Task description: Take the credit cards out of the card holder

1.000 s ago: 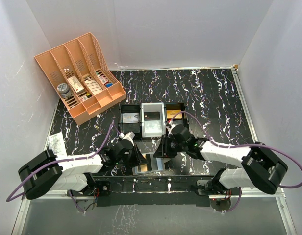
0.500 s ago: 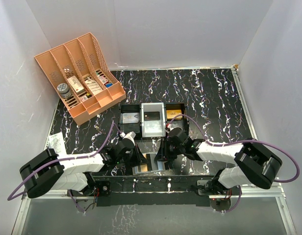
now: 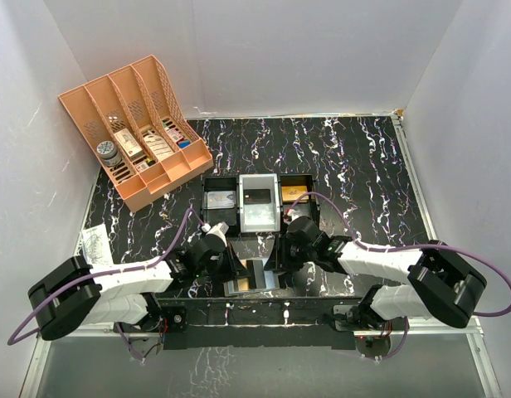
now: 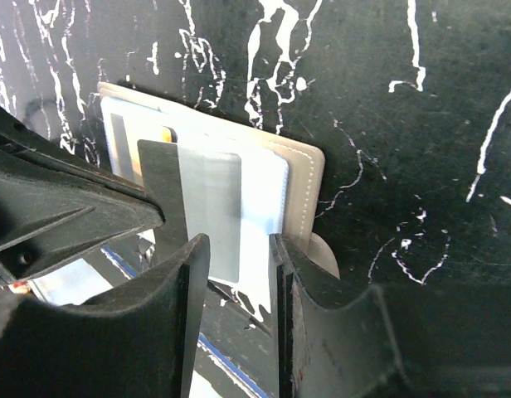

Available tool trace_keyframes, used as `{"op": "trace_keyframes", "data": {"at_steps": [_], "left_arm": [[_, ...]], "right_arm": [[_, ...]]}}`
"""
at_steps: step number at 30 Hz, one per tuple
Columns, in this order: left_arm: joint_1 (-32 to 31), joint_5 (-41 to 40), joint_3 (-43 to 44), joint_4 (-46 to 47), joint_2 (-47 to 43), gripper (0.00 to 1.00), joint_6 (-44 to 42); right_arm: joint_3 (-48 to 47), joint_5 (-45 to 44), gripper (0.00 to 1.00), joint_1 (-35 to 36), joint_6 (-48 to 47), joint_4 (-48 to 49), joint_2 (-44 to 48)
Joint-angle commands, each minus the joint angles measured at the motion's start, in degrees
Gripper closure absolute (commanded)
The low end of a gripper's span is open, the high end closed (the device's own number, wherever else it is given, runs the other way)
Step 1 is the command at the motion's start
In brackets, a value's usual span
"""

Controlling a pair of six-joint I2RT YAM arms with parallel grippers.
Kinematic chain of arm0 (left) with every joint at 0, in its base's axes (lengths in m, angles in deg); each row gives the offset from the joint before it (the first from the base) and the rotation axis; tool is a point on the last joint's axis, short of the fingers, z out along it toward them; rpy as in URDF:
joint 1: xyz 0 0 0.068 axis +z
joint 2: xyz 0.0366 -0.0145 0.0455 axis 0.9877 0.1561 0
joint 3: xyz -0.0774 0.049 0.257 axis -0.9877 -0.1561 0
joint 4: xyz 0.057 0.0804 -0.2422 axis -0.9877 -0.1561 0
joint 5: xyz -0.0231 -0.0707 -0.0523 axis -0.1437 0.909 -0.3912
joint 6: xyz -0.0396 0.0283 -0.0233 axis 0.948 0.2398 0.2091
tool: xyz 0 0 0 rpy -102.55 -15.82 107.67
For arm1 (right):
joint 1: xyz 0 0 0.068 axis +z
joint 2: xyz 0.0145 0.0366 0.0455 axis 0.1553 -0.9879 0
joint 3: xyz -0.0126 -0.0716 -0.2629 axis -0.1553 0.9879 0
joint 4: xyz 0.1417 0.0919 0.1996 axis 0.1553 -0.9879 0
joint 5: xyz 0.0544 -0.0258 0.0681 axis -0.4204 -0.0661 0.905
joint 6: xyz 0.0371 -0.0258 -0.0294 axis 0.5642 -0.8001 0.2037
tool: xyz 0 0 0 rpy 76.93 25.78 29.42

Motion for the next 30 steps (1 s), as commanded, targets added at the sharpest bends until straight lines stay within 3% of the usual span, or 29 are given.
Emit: {"op": "trace_keyframes", "data": {"at_steps": [1,7,18,23,26,30], "left_arm": [[-0.27,-1.22,-0.37,-1.16,-2.21,1.0,-1.01],[-0.29,-0.92,0.77,-1.02,-1.5,1.0,-1.25],[-0.26,-0.31,0.63,0.47,-1.34,1.0,-0.87],[-0.22,0.89,-0.05,2.81,-1.06,0.77,-0.07],[-0.22,1.47,-0.67,4.9,-0.61,0.74,0.3],[-0.29,1.62,-0.74,5.39,0.2,0.77,0.56]], "right_arm": [[-3.63,1.62,0.68,0.32,-0.76,2.19,1.13],[-3.55,1.69,0.66,0.67,-1.19,4.81,1.47],[-2.31,3.34,0.72,0.64,-0.24,9.99,-8.66],[0.17,2.18,0.74,0.67,1.35,10.69,-8.11],[1.61,1.5,0.74,0.66,1.8,10.94,-7.05],[2.18,1.05,0.74,0.66,1.73,10.7,-5.95]]}}
